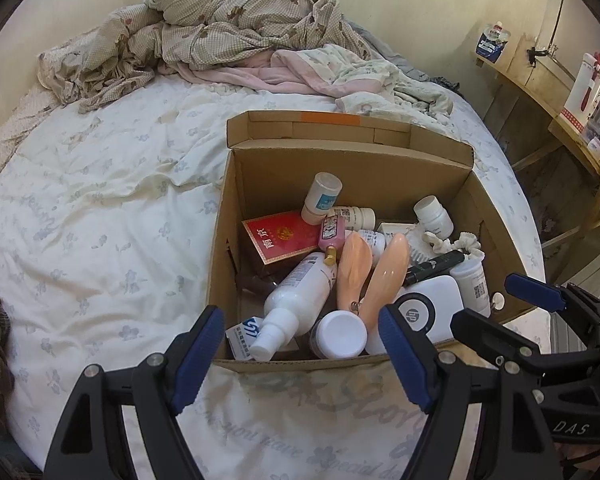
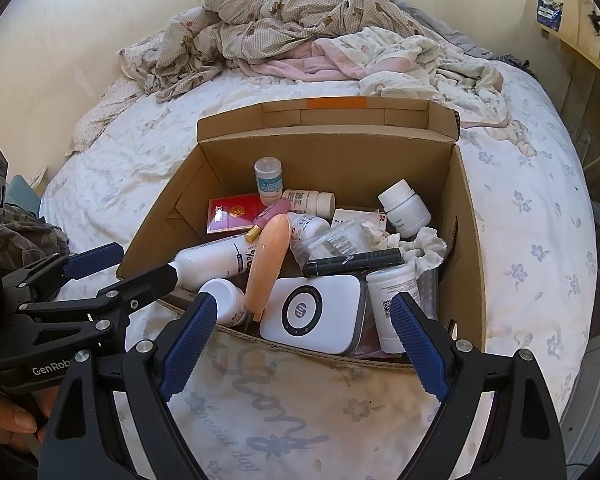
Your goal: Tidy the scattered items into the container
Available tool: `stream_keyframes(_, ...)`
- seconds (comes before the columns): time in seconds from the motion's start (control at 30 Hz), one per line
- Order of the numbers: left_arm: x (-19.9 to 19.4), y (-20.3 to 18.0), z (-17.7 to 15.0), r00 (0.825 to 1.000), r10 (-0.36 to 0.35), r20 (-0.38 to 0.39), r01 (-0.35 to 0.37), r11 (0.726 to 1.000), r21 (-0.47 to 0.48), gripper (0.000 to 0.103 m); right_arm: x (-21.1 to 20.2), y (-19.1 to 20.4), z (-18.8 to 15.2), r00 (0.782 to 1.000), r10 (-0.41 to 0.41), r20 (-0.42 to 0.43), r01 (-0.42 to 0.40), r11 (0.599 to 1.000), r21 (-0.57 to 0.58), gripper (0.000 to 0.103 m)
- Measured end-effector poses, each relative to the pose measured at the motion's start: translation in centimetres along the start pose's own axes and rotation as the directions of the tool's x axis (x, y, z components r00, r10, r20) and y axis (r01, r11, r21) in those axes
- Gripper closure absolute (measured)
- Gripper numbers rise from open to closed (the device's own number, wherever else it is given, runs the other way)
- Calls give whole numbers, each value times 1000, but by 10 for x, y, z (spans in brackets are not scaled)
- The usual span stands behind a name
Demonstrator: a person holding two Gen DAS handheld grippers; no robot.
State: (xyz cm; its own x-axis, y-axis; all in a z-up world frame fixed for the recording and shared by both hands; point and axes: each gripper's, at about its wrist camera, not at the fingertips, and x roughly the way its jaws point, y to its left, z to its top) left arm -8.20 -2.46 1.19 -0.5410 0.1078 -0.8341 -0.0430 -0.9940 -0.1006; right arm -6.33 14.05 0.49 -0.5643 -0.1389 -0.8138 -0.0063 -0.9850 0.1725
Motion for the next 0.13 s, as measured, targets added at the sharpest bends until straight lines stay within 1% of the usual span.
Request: stream_keyframes(0.13, 1, 0, 0, 1000, -11, 0, 11, 1000, 1, 23, 0, 1, -1, 1000, 9, 0, -9, 1000, -1, 12)
